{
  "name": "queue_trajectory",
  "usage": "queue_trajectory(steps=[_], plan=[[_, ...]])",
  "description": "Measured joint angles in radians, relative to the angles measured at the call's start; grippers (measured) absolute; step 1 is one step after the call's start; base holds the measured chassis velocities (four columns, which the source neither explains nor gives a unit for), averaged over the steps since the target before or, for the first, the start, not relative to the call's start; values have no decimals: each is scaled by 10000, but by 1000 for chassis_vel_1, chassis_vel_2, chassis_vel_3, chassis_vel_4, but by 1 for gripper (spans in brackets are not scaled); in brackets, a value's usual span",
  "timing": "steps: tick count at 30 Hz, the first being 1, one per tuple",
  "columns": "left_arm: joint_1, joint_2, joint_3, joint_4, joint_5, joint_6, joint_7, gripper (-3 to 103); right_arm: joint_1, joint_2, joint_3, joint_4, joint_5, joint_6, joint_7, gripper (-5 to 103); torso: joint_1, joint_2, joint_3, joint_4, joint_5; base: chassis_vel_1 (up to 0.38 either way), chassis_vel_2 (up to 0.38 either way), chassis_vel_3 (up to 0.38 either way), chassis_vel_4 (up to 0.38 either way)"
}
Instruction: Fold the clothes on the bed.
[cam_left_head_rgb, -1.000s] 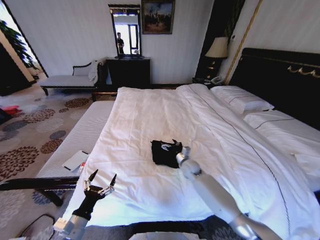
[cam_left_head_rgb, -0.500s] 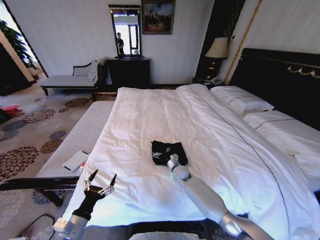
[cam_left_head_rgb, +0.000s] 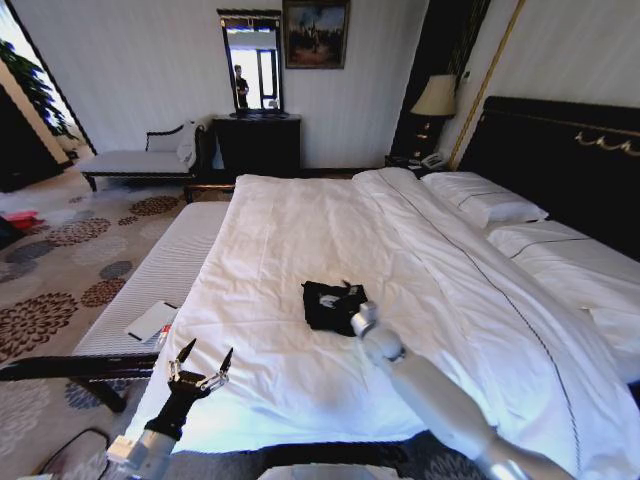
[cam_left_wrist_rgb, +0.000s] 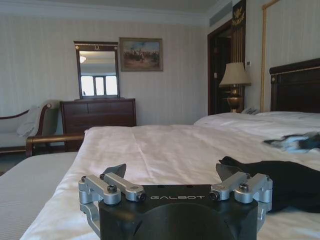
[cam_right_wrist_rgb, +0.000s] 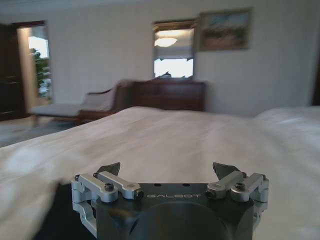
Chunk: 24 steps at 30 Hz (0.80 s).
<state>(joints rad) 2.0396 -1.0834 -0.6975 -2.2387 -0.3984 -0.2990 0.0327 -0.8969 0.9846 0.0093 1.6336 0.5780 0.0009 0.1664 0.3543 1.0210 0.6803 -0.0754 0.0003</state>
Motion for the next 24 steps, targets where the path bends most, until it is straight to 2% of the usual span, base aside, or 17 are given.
queue_trajectory(steps=[1, 4, 5, 7, 10, 11, 12, 14, 16, 17, 19, 21, 22, 24], plan=[[0, 0, 0, 0, 0, 0, 0, 100, -124, -114, 237, 42, 7, 32, 0, 100, 0, 1, 0, -2, 0, 0, 0, 0, 0], [0, 1, 0, 0, 0, 0, -2, 100, -1134, -666, 1984, 385, -170, 249, -15, 100, 0, 1, 0, -3, 0, 0, 0, 0, 0], [0, 1, 0, 0, 0, 0, -2, 100, -1134, -666, 1984, 385, -170, 249, -15, 100, 0, 1, 0, -3, 0, 0, 0, 0, 0], [0, 1, 1, 0, 0, 0, 0, 100, -1775, -774, 2983, 701, -277, 299, -30, 100, 0, 1, -1, -1, 4, 0, 0, 0, 0], [0, 0, 0, 0, 0, 0, -1, 100, -3538, -796, 5000, 1603, -445, 455, -188, 100, 0, 1, 0, -1, 2, 0, 0, 0, 0], [0, 0, 0, 0, 0, 0, -1, 100, -3538, -796, 5000, 1603, -445, 455, -188, 100, 0, 1, 0, -1, 2, 0, 0, 0, 0], [0, 1, 1, 0, -1, 0, 1, 100, -4008, -747, 5445, 1818, -528, 522, -255, 100, 0, 1, -1, -1, 0, 0, 0, 0, 0], [0, 0, 1, 0, 0, 0, 0, 100, -5299, -516, 6604, 2431, -801, 807, -486, 100, -1, 2, -2, -6, 0, 0, 0, 0, 0], [-1, 0, 1, 0, -1, 0, 0, 100, -6135, -259, 7313, 2869, -1025, 1072, -685, 100, -3, 2, -2, -2, -3, 0, 0, 0, 0], [-1, 0, 1, 0, -1, 0, 0, 100, -6135, -259, 7313, 2869, -1025, 1072, -685, 100, -3, 2, -2, -2, -3, 0, 0, 0, 0], [0, 0, 1, 0, 0, 0, 0, 100, -7051, 134, 8001, 3264, -1395, 1438, -947, 100, -3, 2, -2, 0, -3, 0, 0, 0, 0], [0, 1, 1, 0, 0, 0, 0, 100, -8045, 725, 8557, 3672, -1684, 1791, -1202, 100, -2, 2, 0, -1, -3, 0, 0, 0, 0], [0, 1, 1, 0, 0, 0, 0, 100, -8045, 725, 8557, 3672, -1684, 1791, -1202, 100, -2, 2, 0, -1, -3, 0, 0, 0, 0], [0, 1, 0, 0, 0, 0, 0, 100, -8989, 1316, 8815, 4025, -2020, 2176, -1432, 100, -2, 2, -1, -1, -3, 0, 0, 0, 0]])
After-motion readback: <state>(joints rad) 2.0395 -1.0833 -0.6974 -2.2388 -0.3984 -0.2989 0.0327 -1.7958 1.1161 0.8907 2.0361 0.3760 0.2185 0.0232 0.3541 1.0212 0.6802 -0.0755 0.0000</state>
